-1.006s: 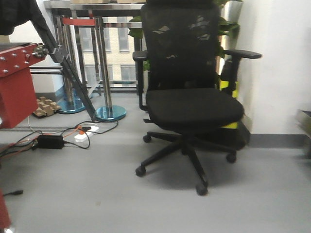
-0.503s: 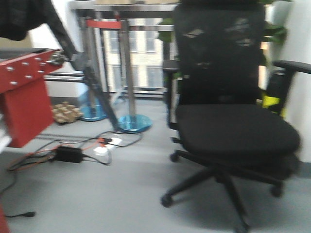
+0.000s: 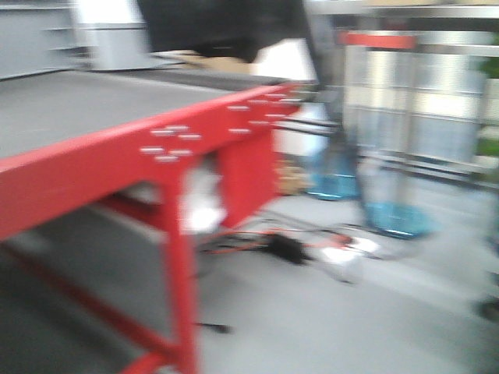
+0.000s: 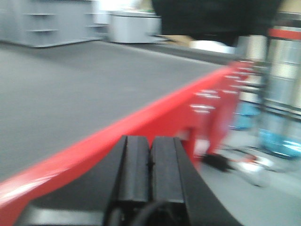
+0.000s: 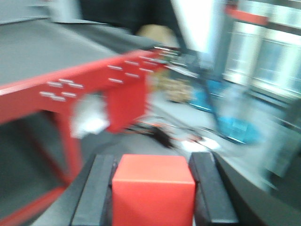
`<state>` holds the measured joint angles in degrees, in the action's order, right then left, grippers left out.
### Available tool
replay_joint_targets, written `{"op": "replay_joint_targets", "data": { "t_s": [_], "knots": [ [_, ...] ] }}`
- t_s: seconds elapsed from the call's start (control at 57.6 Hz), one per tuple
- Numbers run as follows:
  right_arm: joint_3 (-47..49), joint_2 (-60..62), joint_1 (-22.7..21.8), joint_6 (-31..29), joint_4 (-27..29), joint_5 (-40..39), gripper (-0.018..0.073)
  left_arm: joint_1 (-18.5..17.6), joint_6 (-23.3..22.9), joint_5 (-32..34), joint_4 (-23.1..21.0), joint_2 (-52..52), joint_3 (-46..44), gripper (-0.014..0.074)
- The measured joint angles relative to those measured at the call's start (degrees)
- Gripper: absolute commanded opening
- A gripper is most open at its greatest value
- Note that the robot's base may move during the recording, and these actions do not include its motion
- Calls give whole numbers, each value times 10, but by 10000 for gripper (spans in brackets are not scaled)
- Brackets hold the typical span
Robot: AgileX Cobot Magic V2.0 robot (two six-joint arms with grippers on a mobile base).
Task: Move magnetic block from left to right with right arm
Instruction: 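Turn the base past the chair toward the other carpeted area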
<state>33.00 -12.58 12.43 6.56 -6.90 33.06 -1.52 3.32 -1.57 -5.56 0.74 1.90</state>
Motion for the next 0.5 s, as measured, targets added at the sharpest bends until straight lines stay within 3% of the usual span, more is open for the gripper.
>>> {"op": "replay_joint_targets", "data": {
  "t_s": [0.503],
  "knots": [
    [0,0,0,0,0,0,216,0,0,0,0,0,0,-126]
  ]
}}
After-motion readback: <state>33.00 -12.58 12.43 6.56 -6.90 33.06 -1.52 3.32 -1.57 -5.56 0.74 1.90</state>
